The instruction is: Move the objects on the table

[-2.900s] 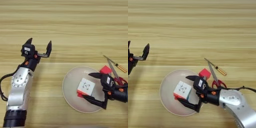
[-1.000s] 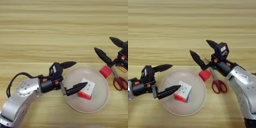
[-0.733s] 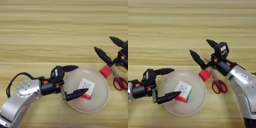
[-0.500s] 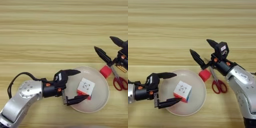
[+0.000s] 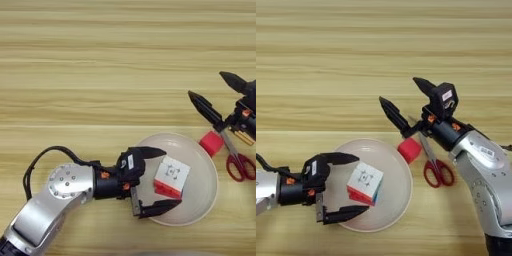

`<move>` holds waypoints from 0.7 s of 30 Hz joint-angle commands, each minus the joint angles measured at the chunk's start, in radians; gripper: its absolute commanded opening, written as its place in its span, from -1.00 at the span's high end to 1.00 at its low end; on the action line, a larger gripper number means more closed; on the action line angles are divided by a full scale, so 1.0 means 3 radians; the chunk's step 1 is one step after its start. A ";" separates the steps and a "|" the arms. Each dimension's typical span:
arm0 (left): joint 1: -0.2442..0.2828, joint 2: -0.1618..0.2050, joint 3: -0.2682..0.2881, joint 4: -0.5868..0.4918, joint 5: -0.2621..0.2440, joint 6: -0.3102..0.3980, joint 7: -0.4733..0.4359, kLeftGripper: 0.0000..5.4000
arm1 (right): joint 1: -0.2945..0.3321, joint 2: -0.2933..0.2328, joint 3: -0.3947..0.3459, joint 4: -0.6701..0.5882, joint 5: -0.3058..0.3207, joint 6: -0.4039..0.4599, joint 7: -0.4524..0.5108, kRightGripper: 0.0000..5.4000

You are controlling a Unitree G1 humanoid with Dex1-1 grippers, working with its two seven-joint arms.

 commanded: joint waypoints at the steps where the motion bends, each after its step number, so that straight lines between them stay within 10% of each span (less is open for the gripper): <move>1: -0.0076 -0.0023 0.0008 0.0072 0.0064 -0.0070 0.0002 -1.00 | -0.0042 0.0016 0.0003 -0.0033 -0.0013 0.0001 -0.0029 -0.98; 21: -0.0292 -0.0115 0.0003 0.0467 0.0118 -0.0105 -0.0078 -1.00 | -0.0034 0.0016 0.0004 -0.0025 -0.0016 0.0002 -0.0025 -0.98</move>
